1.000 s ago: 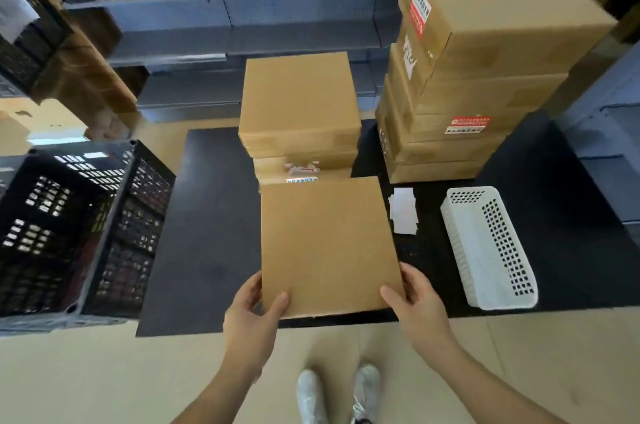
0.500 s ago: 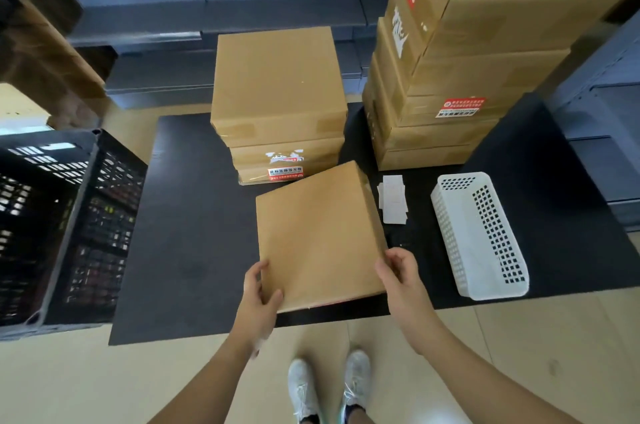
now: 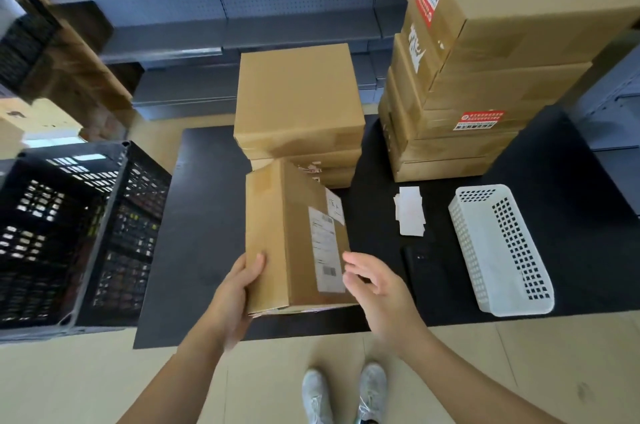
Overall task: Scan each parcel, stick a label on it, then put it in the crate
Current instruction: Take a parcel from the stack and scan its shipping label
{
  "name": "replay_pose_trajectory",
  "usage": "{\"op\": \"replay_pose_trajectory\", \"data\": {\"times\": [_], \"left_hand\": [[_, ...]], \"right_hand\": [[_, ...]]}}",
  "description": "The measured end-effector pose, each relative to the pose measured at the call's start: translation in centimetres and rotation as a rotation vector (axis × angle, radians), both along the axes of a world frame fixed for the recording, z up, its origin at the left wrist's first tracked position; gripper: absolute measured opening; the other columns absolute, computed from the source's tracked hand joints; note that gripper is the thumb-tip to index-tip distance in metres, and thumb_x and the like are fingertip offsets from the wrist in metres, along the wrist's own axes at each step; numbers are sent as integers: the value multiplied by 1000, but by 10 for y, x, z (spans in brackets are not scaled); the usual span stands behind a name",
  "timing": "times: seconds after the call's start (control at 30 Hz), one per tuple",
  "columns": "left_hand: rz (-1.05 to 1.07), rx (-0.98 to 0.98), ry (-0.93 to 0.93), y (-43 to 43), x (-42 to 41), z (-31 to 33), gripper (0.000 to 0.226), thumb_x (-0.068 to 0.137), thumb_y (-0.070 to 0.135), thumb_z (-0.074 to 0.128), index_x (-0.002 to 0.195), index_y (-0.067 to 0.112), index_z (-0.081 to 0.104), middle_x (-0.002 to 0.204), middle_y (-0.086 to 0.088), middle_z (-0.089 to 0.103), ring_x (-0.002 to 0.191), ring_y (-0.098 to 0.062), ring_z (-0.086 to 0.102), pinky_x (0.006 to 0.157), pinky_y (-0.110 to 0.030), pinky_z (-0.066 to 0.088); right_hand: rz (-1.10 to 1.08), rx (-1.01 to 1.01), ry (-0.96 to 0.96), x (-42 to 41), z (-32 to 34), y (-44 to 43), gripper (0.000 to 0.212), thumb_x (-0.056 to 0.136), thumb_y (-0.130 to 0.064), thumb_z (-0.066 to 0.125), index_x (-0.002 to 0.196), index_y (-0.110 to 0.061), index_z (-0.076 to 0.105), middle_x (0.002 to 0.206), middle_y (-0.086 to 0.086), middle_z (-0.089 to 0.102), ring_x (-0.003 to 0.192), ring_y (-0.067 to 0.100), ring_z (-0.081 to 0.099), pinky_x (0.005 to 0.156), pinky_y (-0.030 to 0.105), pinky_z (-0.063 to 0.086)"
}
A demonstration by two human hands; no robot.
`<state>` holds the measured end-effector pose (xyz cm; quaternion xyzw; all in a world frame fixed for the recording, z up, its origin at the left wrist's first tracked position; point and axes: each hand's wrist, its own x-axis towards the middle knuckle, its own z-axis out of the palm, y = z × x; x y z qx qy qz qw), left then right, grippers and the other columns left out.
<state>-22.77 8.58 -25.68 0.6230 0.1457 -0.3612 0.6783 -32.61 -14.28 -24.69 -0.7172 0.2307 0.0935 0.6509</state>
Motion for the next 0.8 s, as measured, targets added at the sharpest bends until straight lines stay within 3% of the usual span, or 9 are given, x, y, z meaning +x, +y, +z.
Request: {"op": "replay_pose_trajectory", "data": {"times": [0.07,0.1,0.17,0.23,0.3,0.37,0.47,0.63,0.8], "left_hand": [[58,2,18,27,5,-11,41,99,42,51,135,23,57,131,-7,67,120,-30,64,97,-49,50],[82,37,31,38,7,-20,39,102,42,45,134,24,59,132,-7,67,121,-29,63,96,-49,50],[69,108,56,54,7,-36,49,101,59,36,130,31,63,131,-4,68,120,-27,63,96,-52,50],[27,153,83,59,5,-47,66,89,79,39,132,34,61,127,1,70,118,-24,65,94,-53,53],[-23,187,80,57,2,-57,69,82,78,54,136,34,55,126,6,70,115,-19,68,89,-47,57],[-40,191,76,49,2,-65,60,88,68,58,138,36,53,125,9,71,113,-16,68,95,-46,54],[-19,260,71,31,3,-75,52,93,64,54,137,36,56,123,11,71,113,-13,67,105,-42,47],[-27,444,-86,-14,-2,-78,28,104,46,42,123,31,56,107,19,63,97,-1,58,76,-24,45],[-21,581,-187,-25,-3,-83,43,102,45,49,136,20,53,110,13,62,97,-8,59,81,-29,43]], "right_hand": [[-41,-112,143,3,-28,-9,32,101,-39,61,131,-43,55,138,-18,58,133,4,52,103,22,43],[-30,-146,227,4,-40,-12,46,99,-46,61,143,-38,50,146,-13,53,138,9,48,106,26,42],[11,-146,371,7,-63,-13,75,94,-57,61,158,-31,32,158,-5,42,142,17,44,112,34,40],[54,-135,432,11,-74,-9,87,92,-61,62,162,-28,22,153,-5,47,136,17,49,109,33,41],[99,-172,425,12,-80,-3,80,93,-57,62,159,-25,30,129,-10,62,118,11,59,102,30,46],[84,-226,416,9,-86,-1,67,93,-54,64,150,-24,44,116,-13,68,106,7,64,95,29,51],[36,-267,445,-1,-91,-7,67,88,-54,68,143,-21,49,116,-11,69,103,9,66,88,26,52],[-53,-346,448,-12,-92,-26,68,88,-54,71,143,-20,50,122,-9,68,105,12,64,87,26,49],[-244,-465,376,-29,-98,-59,53,98,-48,61,141,-18,55,127,1,66,114,18,61,94,31,47]]}}
